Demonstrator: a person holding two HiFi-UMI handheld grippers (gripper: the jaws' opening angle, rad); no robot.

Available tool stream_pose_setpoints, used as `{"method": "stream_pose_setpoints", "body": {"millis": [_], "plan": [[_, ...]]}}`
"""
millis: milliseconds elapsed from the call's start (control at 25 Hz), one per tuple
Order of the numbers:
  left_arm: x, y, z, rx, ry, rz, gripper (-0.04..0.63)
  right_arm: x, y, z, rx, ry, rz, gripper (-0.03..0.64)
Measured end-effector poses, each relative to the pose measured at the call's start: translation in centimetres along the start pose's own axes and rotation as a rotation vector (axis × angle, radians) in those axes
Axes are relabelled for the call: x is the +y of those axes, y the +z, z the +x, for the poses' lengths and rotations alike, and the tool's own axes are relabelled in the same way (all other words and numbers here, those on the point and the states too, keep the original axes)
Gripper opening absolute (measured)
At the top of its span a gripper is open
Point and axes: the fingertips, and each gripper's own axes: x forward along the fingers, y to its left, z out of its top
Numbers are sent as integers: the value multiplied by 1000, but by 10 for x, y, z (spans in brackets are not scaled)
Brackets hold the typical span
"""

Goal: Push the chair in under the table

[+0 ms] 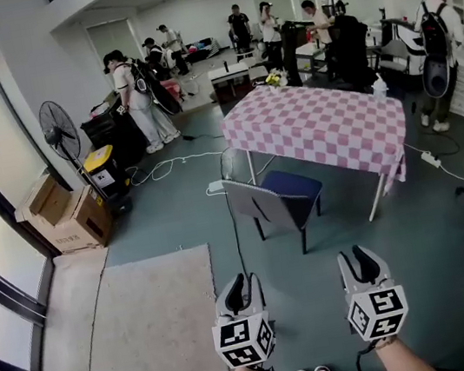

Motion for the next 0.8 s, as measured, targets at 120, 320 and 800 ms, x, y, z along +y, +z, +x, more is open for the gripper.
{"method": "stream_pose_setpoints", "body": {"millis": [120,320,800], "plan": [[1,-3,2,7,4,5,95,-4,-2,3,6,2,4,120],[3,-4,7,18,31,14,95,-22,-7,8,23,0,18,118],[30,-4,32,10,122,-9,86,-42,-26,41,66,9,29,118]]}}
